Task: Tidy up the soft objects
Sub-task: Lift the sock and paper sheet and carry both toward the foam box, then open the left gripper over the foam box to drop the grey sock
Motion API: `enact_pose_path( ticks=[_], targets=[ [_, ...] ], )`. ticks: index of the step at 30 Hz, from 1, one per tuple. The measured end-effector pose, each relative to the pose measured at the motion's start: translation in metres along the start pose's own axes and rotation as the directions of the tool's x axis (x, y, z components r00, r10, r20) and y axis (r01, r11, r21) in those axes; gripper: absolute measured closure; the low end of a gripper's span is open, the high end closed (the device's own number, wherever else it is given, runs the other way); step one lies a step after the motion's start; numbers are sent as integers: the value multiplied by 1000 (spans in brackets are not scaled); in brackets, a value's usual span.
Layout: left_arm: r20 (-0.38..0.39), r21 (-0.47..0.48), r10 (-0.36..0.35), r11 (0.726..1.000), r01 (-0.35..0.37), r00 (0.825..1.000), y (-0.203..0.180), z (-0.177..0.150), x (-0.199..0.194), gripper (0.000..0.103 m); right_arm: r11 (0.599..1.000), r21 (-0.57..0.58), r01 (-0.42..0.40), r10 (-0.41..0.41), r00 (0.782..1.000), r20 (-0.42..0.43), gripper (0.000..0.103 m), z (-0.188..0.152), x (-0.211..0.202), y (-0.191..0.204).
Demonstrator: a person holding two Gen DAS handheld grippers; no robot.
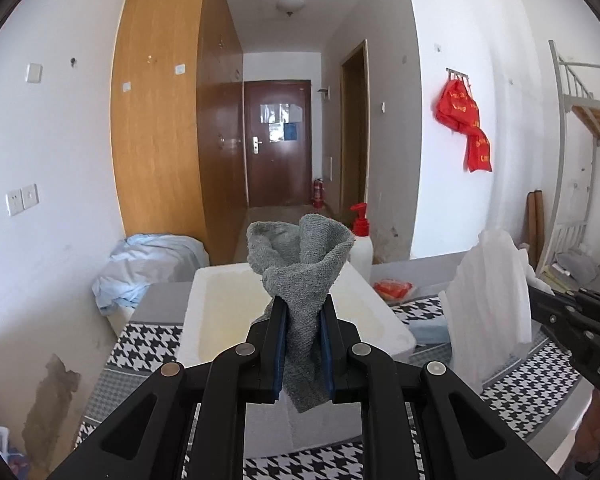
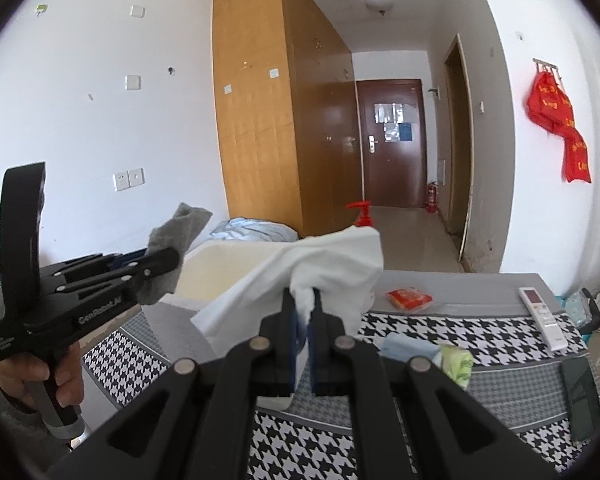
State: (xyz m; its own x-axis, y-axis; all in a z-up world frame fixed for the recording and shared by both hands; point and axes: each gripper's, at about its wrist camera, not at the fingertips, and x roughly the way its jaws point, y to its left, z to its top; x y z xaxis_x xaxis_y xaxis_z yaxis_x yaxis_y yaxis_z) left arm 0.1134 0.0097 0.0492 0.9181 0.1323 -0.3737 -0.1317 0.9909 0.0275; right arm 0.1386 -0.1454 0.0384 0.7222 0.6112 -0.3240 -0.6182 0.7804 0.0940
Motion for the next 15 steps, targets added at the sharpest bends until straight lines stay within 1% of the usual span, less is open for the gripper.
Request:
enact_pose_path(
  ticks=[10, 15],
  targets=[
    [-25, -12, 24, 1000, -24, 999, 11, 6, 23, 87, 1000, -8, 10, -10, 1000, -19, 96, 0, 9, 4],
    [-55, -20, 14, 1000, -15, 998, 14, 6, 37, 87, 1000, -12, 26, -26, 999, -25, 96, 1, 13, 6]
  ],
)
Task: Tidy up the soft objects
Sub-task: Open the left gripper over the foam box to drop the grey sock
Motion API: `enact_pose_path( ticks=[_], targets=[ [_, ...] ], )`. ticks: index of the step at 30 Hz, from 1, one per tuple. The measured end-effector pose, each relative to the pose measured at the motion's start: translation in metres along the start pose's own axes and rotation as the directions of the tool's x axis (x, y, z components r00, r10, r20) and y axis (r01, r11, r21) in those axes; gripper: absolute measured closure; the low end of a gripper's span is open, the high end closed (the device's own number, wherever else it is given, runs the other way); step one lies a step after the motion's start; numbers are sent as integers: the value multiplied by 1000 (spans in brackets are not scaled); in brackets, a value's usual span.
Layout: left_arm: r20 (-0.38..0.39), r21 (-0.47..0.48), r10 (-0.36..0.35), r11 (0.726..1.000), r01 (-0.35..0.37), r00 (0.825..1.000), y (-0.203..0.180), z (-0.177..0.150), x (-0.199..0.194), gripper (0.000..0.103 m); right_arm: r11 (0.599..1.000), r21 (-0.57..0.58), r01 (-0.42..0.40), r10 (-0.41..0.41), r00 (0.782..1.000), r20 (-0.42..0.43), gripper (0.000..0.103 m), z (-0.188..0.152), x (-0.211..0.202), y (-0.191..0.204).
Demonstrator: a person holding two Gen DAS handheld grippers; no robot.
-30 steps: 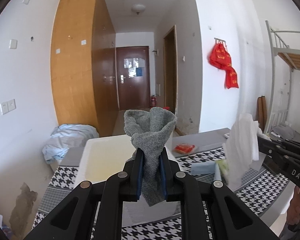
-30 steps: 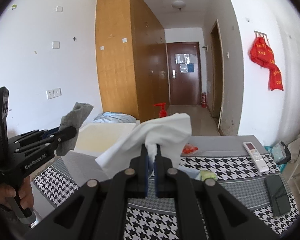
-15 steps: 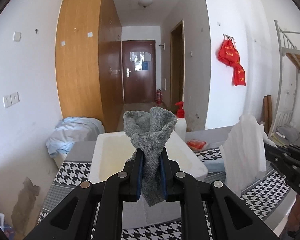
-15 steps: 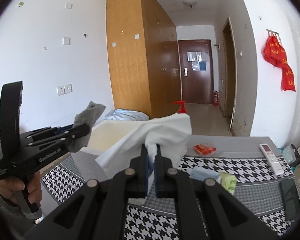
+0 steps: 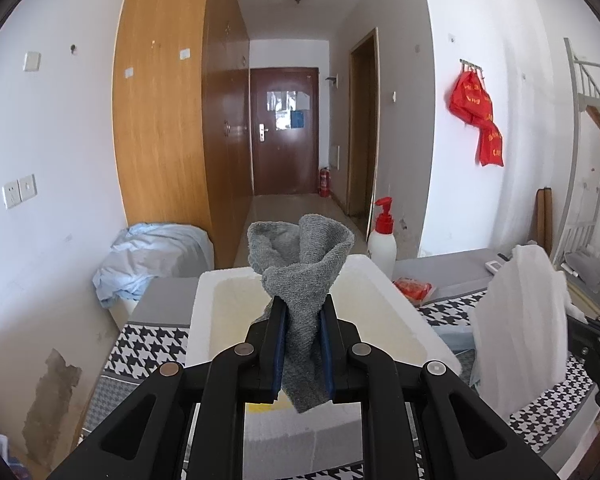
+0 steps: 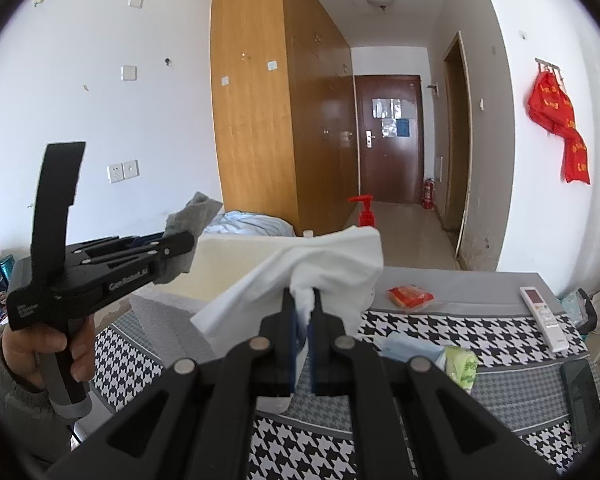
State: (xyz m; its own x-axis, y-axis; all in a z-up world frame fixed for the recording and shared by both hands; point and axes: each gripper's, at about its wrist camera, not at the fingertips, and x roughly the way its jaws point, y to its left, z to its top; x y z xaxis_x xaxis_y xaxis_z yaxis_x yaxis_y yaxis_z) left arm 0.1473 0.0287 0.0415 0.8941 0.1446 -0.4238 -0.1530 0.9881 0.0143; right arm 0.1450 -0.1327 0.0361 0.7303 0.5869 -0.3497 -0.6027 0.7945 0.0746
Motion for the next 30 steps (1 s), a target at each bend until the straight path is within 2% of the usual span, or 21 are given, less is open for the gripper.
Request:
enact_pose_path(
  ticks=[5, 7, 8, 9, 11, 13, 15, 17, 22, 30],
  targets=[
    [-27, -2, -4, 1000, 4, 1000, 5, 0, 9, 86, 1000, 0, 16, -16, 1000, -12, 96, 1, 4, 1],
    [-37, 1, -11, 1000, 11, 999, 5, 0, 11, 78, 1000, 2, 20, -20, 1000, -14, 96, 2, 5, 1],
    [-41, 1, -12, 1000, 12, 999, 6, -1, 11, 67, 1000, 2, 22, -22, 1000, -13, 96, 2, 5, 2],
    [-41, -1, -9, 1000, 9, 999, 7, -1, 11, 52, 1000, 3, 24, -23, 1000, -11, 96, 3, 5, 3],
    [-20, -12, -13, 1000, 13, 1000, 10, -3, 7, 36, 1000, -2, 28, -28, 1000, -11, 96, 5, 5, 5],
    [-3, -22, -11, 1000, 10, 1000, 12, -3, 2, 27, 999, -7, 39, -39, 999, -12, 96, 5, 6, 5],
    [18, -21, 2, 1000, -2, 1000, 13, -4, -1, 8, 999, -6, 41, -41, 999, -13, 96, 6, 6, 5],
    [50, -20, 29, 999, -28, 998, 14, -5, -8, 2, 999, -7, 44, -44, 999, -9, 96, 8, 6, 6],
    [64, -46, 23, 999, -20, 998, 24, -4, -15, 1, 999, -4, 49, -49, 999, -1, 96, 12, 8, 7],
    [70, -46, 62, 997, -59, 996, 36, -14, -29, 1, 998, -11, 54, -54, 998, 24, 96, 23, 8, 11]
  ],
)
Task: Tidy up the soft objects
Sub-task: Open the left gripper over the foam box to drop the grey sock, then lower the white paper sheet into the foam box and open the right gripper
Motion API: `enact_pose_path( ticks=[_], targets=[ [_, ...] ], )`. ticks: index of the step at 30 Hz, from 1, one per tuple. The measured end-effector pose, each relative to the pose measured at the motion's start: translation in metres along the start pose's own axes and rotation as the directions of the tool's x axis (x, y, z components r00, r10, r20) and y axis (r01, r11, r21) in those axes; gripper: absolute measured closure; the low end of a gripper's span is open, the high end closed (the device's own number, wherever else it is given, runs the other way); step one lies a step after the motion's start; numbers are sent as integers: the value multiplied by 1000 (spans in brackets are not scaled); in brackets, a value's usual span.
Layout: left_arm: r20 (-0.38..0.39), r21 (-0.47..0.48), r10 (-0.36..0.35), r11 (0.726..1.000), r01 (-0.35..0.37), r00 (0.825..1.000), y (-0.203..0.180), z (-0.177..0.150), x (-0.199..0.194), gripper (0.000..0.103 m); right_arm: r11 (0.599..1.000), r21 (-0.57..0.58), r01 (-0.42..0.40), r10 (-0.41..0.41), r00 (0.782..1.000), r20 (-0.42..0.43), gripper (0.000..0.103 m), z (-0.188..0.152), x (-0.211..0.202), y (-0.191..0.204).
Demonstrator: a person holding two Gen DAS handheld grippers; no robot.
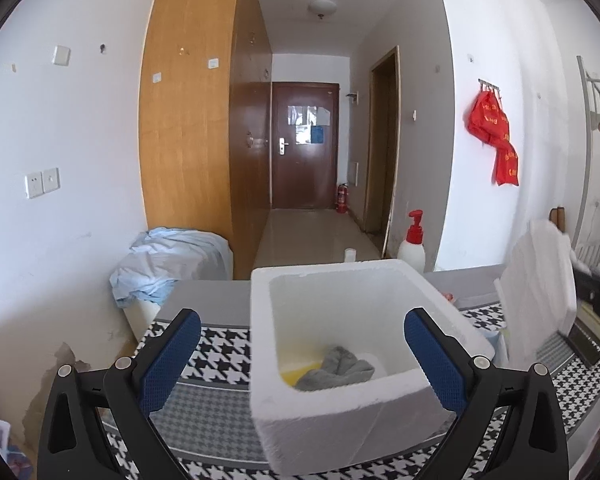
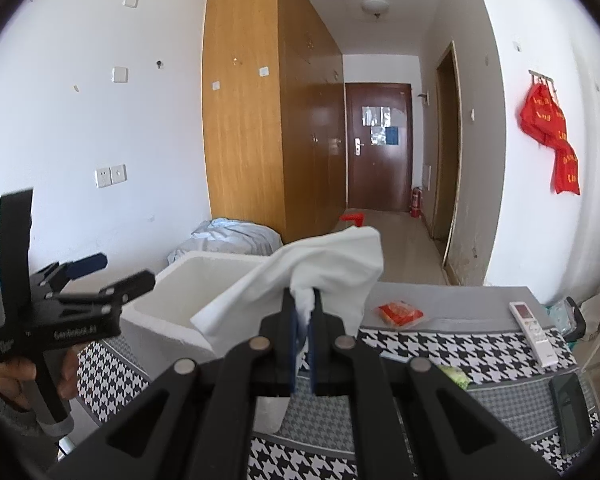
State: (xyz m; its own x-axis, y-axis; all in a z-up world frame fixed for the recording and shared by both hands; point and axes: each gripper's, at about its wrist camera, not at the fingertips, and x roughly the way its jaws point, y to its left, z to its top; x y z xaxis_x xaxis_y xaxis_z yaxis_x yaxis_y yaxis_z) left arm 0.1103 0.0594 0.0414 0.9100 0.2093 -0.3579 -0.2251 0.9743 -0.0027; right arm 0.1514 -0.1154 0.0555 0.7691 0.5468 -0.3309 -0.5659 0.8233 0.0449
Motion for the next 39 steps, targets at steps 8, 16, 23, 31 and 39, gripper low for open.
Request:
enact_pose_path(
  ticks=[8, 16, 23, 31, 39],
  targets=[
    [4, -12, 2, 1000, -1, 1000, 9, -6, -13, 1, 1000, -24, -14, 15, 1000, 22, 96, 12, 5, 15],
    [-5, -22, 15, 1000, -15, 1000, 23, -16, -20, 1, 996, -58, -61, 63, 998, 31, 96, 16, 15, 37],
    [-7, -37, 33, 999, -33, 999, 32, -27, -27, 1, 994, -66, -91, 91, 996, -2, 96, 17, 35, 51],
    [1, -39, 47, 998, -47, 999, 37, -33, -29, 1, 991, -69, -112, 108, 993, -52, 96, 15, 57, 63],
    [-4, -43, 61, 997, -61, 998, 43, -39, -29, 1, 991, -56, -121, 115, 988, -101, 96, 16, 75, 67]
  ],
)
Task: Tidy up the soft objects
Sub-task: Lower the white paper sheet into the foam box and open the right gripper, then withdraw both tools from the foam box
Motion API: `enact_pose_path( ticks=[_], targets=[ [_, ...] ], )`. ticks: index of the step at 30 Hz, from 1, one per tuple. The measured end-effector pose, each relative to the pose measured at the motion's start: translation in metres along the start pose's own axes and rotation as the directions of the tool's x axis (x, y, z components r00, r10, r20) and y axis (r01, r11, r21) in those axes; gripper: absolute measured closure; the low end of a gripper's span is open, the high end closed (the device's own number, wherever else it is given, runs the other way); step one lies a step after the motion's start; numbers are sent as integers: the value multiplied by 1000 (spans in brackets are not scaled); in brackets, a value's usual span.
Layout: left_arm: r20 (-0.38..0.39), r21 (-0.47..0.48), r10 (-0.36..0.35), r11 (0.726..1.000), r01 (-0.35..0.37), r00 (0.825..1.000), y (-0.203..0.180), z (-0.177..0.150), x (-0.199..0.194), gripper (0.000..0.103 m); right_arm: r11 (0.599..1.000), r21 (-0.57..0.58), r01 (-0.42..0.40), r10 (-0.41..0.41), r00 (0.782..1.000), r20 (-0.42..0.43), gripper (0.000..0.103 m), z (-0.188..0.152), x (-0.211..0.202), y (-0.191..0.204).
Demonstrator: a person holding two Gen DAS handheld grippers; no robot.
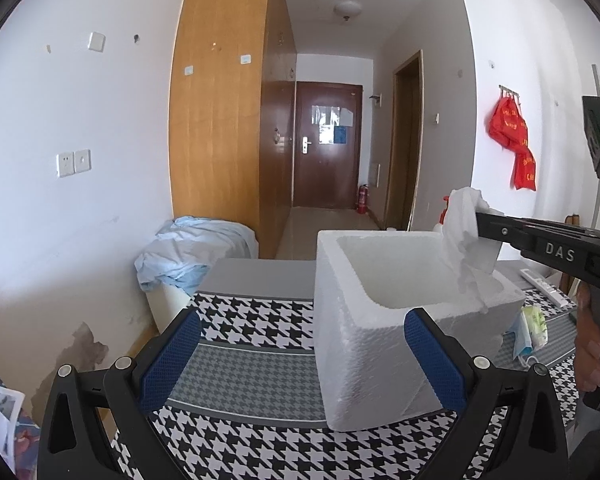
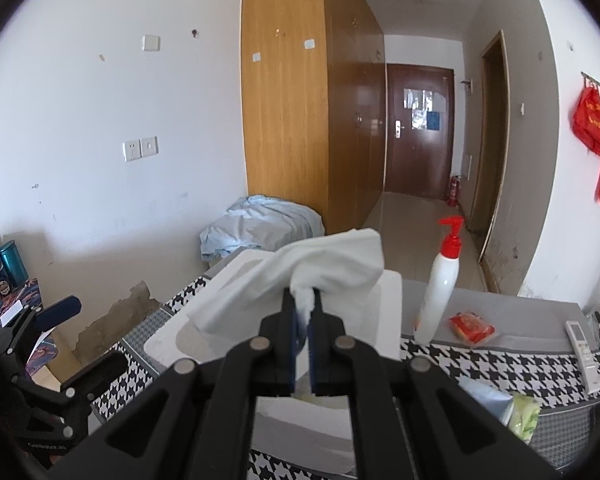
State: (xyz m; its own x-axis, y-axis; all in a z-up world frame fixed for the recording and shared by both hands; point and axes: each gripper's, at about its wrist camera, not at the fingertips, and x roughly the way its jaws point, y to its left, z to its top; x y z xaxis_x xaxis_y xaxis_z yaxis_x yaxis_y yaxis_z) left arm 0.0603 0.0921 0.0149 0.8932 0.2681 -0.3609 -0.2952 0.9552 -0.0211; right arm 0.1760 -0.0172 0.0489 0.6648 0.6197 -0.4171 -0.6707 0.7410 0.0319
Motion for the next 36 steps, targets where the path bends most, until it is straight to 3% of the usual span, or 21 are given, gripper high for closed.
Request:
enact_pose_path(
  ticks=[8, 11, 15, 18, 21, 23, 36],
  targets=[
    [-11, -8, 4, 1000, -4, 1000, 5, -2, 1, 1, 1000, -2, -17, 17, 999, -52, 95, 0, 17, 6],
    [-11, -8, 1, 1000, -1, 1000, 6, -4, 1, 1, 1000, 10, -17, 17, 997, -70, 90, 1, 24, 6],
    [-14, -2, 3, 1000, -3, 1000, 6, -6, 1, 1, 1000, 2, -25, 25, 995, -99, 68, 0, 31, 10],
    [-14, -8, 5, 1000, -5, 1000, 6, -6, 0, 1, 999, -10, -32, 31, 994, -105, 40, 0, 32, 16],
    [-12, -8, 10, 1000, -10, 1000, 6, -5, -2, 1, 999, -22, -30, 28, 995, -101, 19, -1, 31, 18],
    [-12, -8, 12, 1000, -12, 1000, 5, -5, -2, 1, 999, -28, -29, 26, 995, -100, 13, -2, 29, 19],
    [-3, -3, 17, 1000, -17, 1000, -1, -3, -12, 1, 999, -40, -32, 30, 998, -55, 3, -3, -1, 21]
  ],
)
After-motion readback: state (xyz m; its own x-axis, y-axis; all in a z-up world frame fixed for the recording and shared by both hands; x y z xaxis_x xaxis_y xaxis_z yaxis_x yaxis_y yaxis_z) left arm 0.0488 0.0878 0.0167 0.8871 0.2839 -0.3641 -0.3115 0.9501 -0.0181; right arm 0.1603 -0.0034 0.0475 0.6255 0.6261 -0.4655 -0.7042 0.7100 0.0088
